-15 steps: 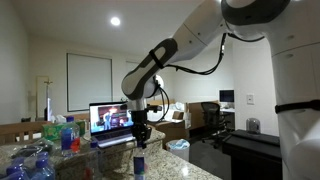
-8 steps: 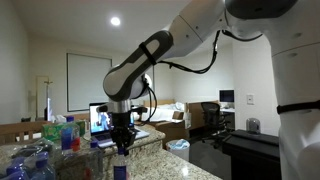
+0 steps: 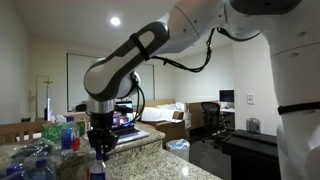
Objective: Move the bottle to the left, pick up the bottle near the laptop and put it together with other bottles on the left
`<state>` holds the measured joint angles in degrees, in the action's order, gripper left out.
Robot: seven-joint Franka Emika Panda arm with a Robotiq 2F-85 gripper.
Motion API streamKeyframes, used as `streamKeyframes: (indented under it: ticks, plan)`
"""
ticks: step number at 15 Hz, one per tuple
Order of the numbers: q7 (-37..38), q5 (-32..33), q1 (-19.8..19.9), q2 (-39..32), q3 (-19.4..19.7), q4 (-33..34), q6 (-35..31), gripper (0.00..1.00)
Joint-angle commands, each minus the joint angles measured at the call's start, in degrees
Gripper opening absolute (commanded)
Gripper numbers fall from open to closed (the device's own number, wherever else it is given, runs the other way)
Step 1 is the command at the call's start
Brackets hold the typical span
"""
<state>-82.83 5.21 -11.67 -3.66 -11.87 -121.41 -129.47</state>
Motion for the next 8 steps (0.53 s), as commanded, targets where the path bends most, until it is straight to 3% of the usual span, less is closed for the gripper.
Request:
streamKeyframes:
  ticks: [1,8]
  plan:
    - [1.6,2.9,-1.2,-3.1,-1.3,3.0,0.2,0.15]
    - [1.5,5.9,-2.3,-9.0,-2.2,9.8,5.1,0.15]
